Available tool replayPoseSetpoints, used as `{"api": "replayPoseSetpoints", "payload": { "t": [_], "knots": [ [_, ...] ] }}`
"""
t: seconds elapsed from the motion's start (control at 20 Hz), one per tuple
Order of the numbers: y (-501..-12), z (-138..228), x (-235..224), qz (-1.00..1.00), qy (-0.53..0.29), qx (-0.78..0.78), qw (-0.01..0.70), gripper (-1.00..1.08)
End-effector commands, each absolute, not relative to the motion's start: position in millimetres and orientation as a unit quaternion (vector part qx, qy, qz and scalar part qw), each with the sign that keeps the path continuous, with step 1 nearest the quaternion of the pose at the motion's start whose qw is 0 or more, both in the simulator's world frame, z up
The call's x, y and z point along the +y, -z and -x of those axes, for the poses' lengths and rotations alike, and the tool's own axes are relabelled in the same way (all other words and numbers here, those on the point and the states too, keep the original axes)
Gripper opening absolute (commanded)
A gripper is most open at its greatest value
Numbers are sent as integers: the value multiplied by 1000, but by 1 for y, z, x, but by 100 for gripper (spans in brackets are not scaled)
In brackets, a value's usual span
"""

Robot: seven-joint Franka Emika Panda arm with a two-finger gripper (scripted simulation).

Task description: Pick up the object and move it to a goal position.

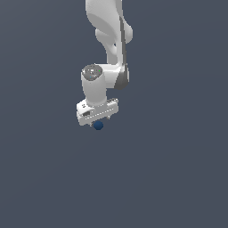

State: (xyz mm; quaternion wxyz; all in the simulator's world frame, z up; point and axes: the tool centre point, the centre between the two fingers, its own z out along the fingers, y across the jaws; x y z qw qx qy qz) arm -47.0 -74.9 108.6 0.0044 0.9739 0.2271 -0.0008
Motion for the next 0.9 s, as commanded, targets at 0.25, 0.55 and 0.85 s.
{"api": "replayPoseSetpoints", "payload": {
  "t": [0.25,0.55,0.85],
  "knots": [
    [-91,61,-86,-956,0,293,2,100],
    [-84,68,-91,-947,0,322,0,100],
    [-81,70,-92,-944,0,331,0,100]
  ]
}}
